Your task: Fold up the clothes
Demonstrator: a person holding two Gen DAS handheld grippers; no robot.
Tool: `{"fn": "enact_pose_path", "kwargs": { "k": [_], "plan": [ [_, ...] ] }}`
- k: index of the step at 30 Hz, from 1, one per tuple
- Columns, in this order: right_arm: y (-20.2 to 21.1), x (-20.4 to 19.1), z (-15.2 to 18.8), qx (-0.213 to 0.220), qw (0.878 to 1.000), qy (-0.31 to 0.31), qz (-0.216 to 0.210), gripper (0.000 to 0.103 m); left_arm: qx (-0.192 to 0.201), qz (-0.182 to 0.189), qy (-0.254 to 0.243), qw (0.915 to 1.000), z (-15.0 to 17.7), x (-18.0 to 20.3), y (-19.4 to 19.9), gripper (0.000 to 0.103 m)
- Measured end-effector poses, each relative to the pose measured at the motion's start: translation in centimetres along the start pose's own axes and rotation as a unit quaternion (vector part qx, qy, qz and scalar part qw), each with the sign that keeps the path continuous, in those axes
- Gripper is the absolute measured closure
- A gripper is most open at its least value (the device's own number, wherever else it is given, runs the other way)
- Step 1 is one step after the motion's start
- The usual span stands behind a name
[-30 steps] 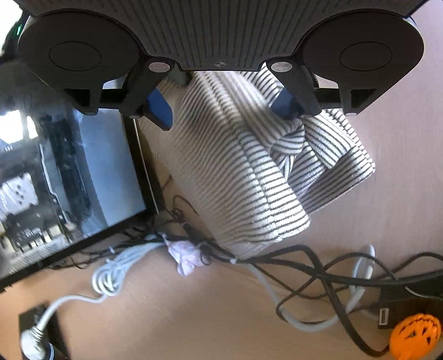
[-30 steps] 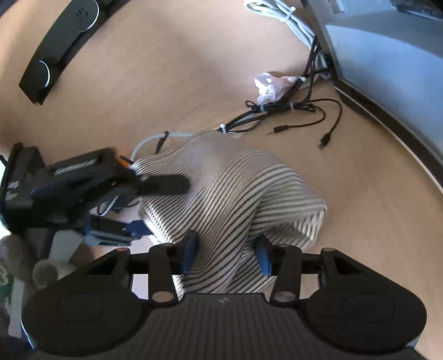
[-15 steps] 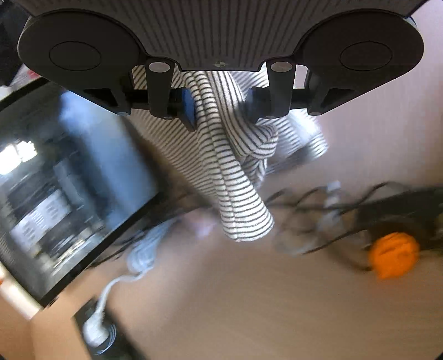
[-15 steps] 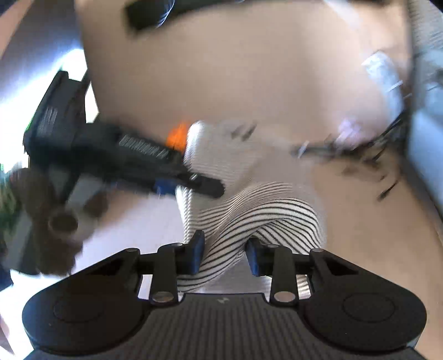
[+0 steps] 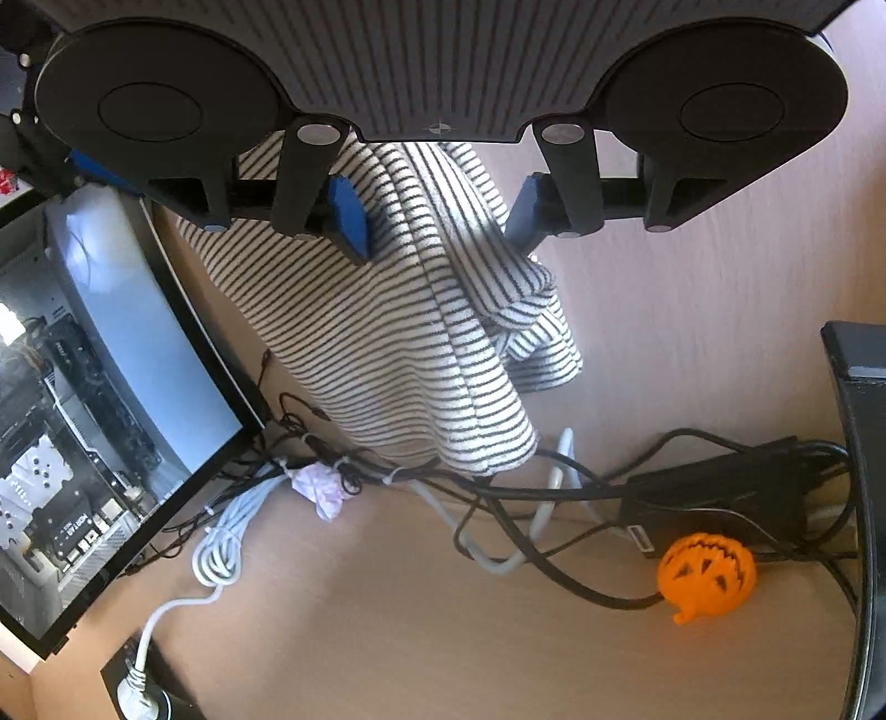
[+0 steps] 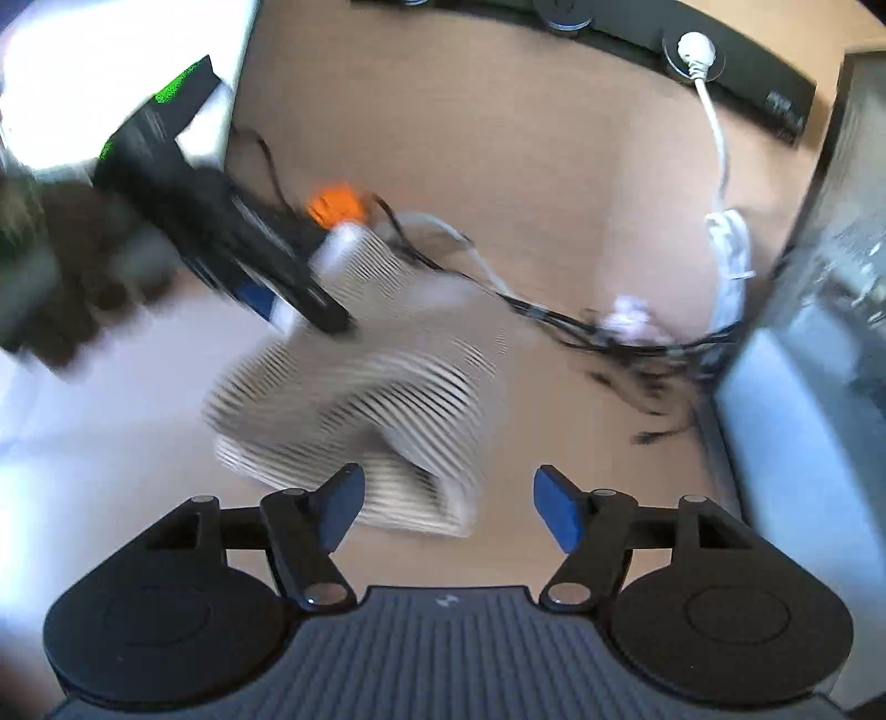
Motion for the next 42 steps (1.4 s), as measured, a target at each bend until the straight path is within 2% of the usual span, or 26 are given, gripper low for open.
{"fn": "enact_pose_path", "kwargs": {
  "k": [3, 6, 9, 12, 14, 21, 24, 27, 29, 31, 32, 35, 37, 38, 39, 40, 42],
  "plan": [
    [-1.5, 1.0, -0.8, 0.010, 0.999, -0.012, 0.042, 0.035, 0.001, -0.002, -0.003, 1.0000, 0.0, -0.1, 0.1, 0.038],
    [-0.6, 3.3, -2.3, 0.046, 0.994, -0.090, 0.046, 0.035, 0.004, -0.003, -0.002, 1.0000, 0.0, -0.3, 0.2, 0.037],
    [-0.5, 2.9, -2.3, 0.046, 0.996, -0.055, 0.060, 0.035, 0.008, -0.002, 0.007, 0.9999, -0.3, -0.6, 0.3, 0.037],
    [-1.5, 1.7, -1.2, 0.029, 0.998, -0.024, 0.053, 0.035, 0.019, -0.006, -0.005, 0.9998, -0.3, 0.3, 1.4, 0.037],
    [-1.8, 1.6, -0.9, 0.024, 0.998, -0.030, 0.041, 0.035, 0.034, -0.010, -0.020, 0.9992, -0.3, 1.4, 2.6, 0.039],
    [-1.2, -0.5, -2.9, 0.060, 0.998, -0.007, 0.021, 0.034, 0.084, -0.024, -0.074, 0.9934, -0.3, 5.4, 7.2, 0.029],
    [-2.8, -2.0, -3.3, 0.038, 0.999, 0.011, -0.007, 0.034, 0.069, 0.018, -0.063, 0.9954, -1.3, 6.2, 6.2, 0.025],
    [-3.3, -3.0, -3.1, 0.032, 0.999, 0.022, -0.013, 0.034, 0.022, 0.047, -0.037, 0.9979, -1.9, 5.8, 2.2, 0.025],
    [-2.1, -2.3, -2.7, 0.051, 0.998, 0.025, -0.003, 0.033, -0.002, 0.043, -0.021, 0.9988, -1.9, 4.7, -0.2, 0.032],
    [-1.0, -1.7, -2.3, 0.068, 0.997, 0.029, 0.012, 0.028, -0.005, 0.058, -0.010, 0.9983, -2.0, 3.9, -0.6, 0.033],
    [-0.9, -1.2, -2.1, 0.072, 0.996, 0.032, 0.036, 0.028, -0.004, 0.068, -0.006, 0.9977, -2.0, 3.5, -0.5, 0.033],
    [-2.2, -0.5, -1.6, 0.050, 0.996, 0.046, 0.066, 0.025, -0.005, 0.091, 0.006, 0.9958, -2.2, 2.6, -0.5, 0.036],
    [-3.9, -1.1, -1.5, 0.026, 0.993, 0.084, 0.072, 0.024, -0.007, 0.097, 0.011, 0.9952, -2.3, 2.3, -0.6, 0.036],
    [-4.3, -1.6, -1.7, 0.031, 0.991, 0.103, 0.083, 0.024, -0.007, 0.100, 0.013, 0.9949, -2.3, 2.2, -0.6, 0.036],
    [-4.2, -1.7, -2.1, 0.044, 0.989, 0.102, 0.096, 0.025, -0.008, 0.102, 0.015, 0.9946, -2.3, 2.2, -0.7, 0.036],
    [-3.6, -1.1, -2.9, 0.060, 0.990, 0.072, 0.103, 0.025, -0.008, 0.102, 0.013, 0.9947, -2.3, 2.2, -0.7, 0.036],
    [-2.0, 1.1, -4.2, 0.081, 0.992, -0.022, 0.095, 0.025, -0.007, 0.098, 0.005, 0.9952, -2.3, 2.4, -0.6, 0.036]
  ]
}}
Point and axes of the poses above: each gripper's, at about its wrist camera, not at the fingertips, and y roughly against the way its jaws point, x to its right, z to its underside, the point moved 4 cm from there along -y, roughly the way its jaws point, and after that the axes turned 7 degrees about -x, right-handed, at the moved point
